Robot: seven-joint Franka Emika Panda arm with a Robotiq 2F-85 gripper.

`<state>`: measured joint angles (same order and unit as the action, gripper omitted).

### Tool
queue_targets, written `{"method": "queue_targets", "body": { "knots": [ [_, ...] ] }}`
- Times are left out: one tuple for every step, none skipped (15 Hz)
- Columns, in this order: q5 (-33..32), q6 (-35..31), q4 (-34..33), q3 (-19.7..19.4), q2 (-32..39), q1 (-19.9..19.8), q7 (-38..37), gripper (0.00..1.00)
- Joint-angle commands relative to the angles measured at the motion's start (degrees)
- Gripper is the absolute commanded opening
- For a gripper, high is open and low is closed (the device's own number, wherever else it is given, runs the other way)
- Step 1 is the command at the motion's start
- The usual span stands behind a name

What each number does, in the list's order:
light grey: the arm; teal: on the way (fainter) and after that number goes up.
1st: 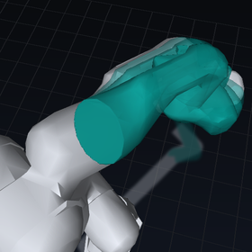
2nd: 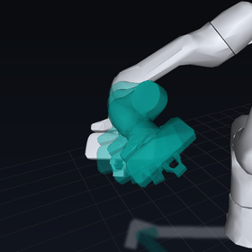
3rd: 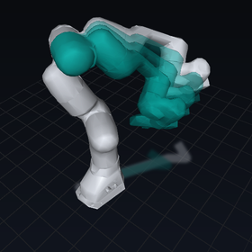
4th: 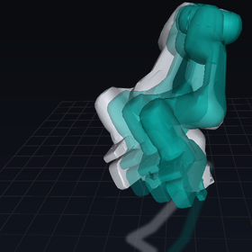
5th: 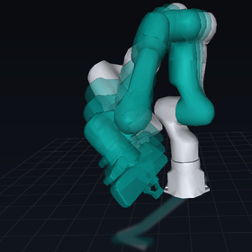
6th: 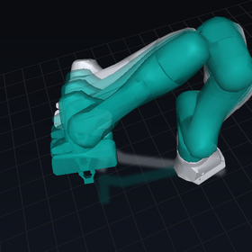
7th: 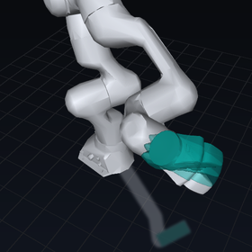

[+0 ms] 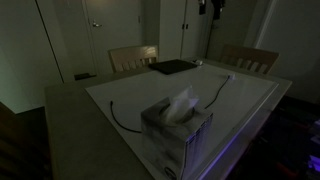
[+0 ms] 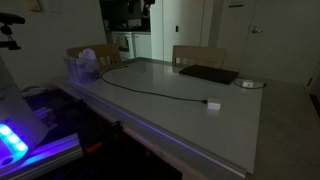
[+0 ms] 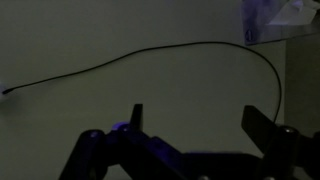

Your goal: Coil up the phone charger

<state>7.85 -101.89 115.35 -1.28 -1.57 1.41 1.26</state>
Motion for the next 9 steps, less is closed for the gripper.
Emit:
{"method": "queue_targets", "body": {
  "knots": [
    [-1.84,-3.45,-1.68,-0.53,3.55,-1.70,-6.21,1.00],
    [-2.36,-4.36,-1.43,-0.82,4.00,-1.99,-7.91,1.00],
    [-2.54,-5.30,-1.04,-1.16,4.52,-2.31,-9.39,1.00],
    [-2.92,-6.35,-0.42,-1.54,4.74,-2.62,-11.47,1.00],
    [-3.59,-7.43,0.13,-1.94,4.97,-2.90,-14.22,1.00],
    [-3.91,-9.12,0.92,-2.33,5.21,-3.21,-16.61,1.00],
    [-3.84,-11.00,1.98,-2.83,5.16,-3.56,-19.03,1.00],
    [-3.23,-11.60,2.28,-3.25,5.62,-3.93,-20.01,1.00],
    [-2.40,-11.33,2.50,-3.51,5.80,-4.18,-20.11,1.00]
  ]
}}
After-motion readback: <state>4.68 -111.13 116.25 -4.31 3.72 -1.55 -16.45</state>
